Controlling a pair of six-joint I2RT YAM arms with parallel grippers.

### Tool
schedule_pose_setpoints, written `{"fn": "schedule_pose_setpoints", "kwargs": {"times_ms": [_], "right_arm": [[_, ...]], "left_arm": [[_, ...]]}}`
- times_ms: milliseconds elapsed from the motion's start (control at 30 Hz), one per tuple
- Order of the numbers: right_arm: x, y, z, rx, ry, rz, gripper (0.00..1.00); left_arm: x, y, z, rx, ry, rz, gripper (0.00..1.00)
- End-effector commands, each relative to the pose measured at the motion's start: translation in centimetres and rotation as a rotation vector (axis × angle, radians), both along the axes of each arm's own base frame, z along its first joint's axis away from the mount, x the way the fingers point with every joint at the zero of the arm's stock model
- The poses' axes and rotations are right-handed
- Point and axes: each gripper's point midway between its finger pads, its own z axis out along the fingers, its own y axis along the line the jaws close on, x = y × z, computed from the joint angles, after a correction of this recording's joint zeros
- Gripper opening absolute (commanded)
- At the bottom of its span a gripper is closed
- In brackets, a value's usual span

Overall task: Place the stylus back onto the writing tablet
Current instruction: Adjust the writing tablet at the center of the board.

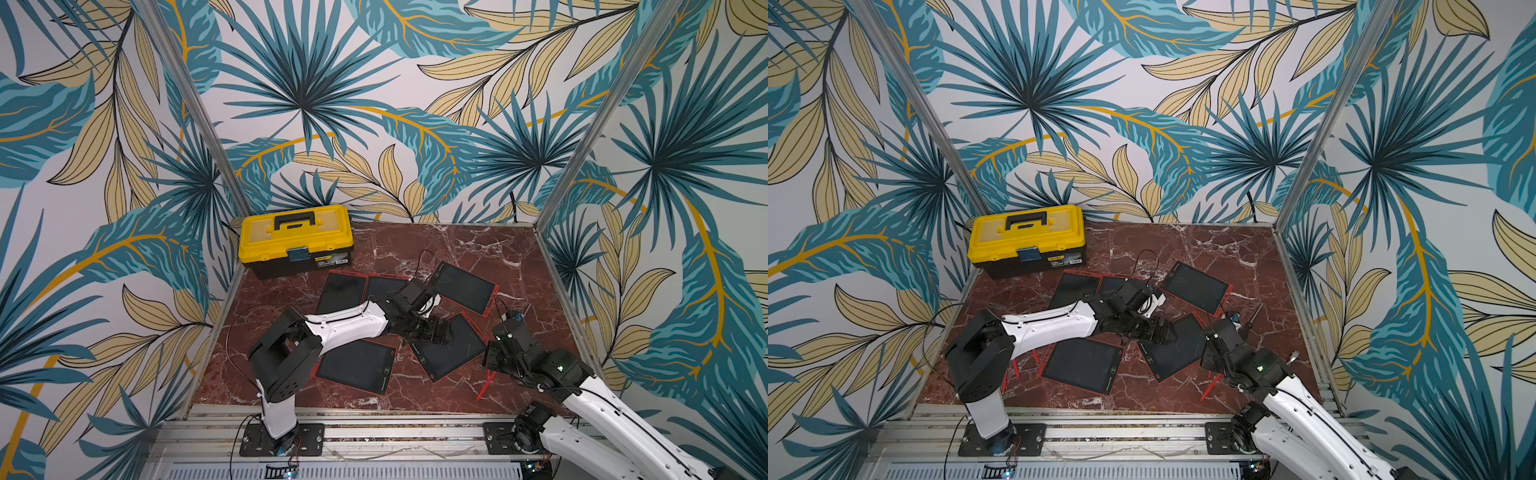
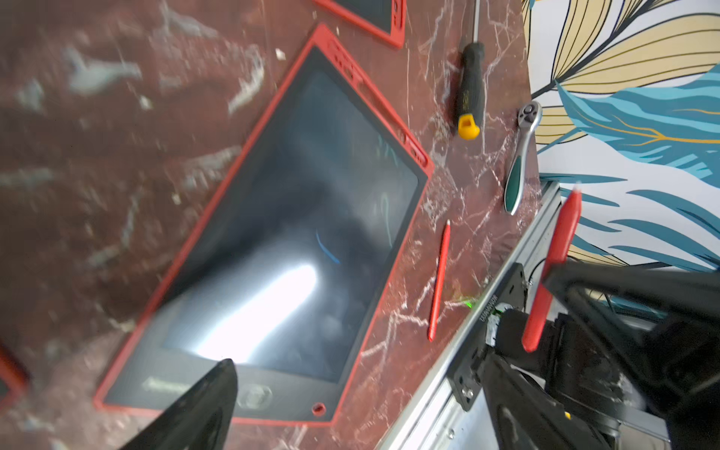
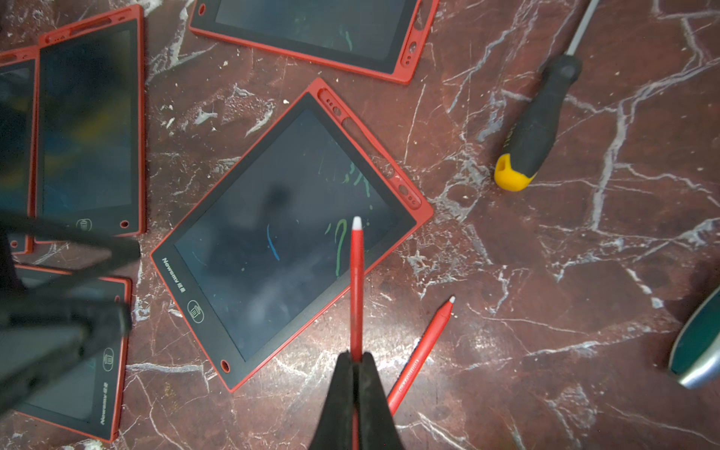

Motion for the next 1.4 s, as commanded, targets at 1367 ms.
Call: {"fn": "schedule_pose_setpoints", "kwargs": {"times_ms": [1367], "right_arm": [[1.2,1.7,1.7,-0.012,-0.076,0.160,0.00]], "left_arm": [[-11.1,-3.7,-5.2,-0.057,0.092,0.197,1.00]]}}
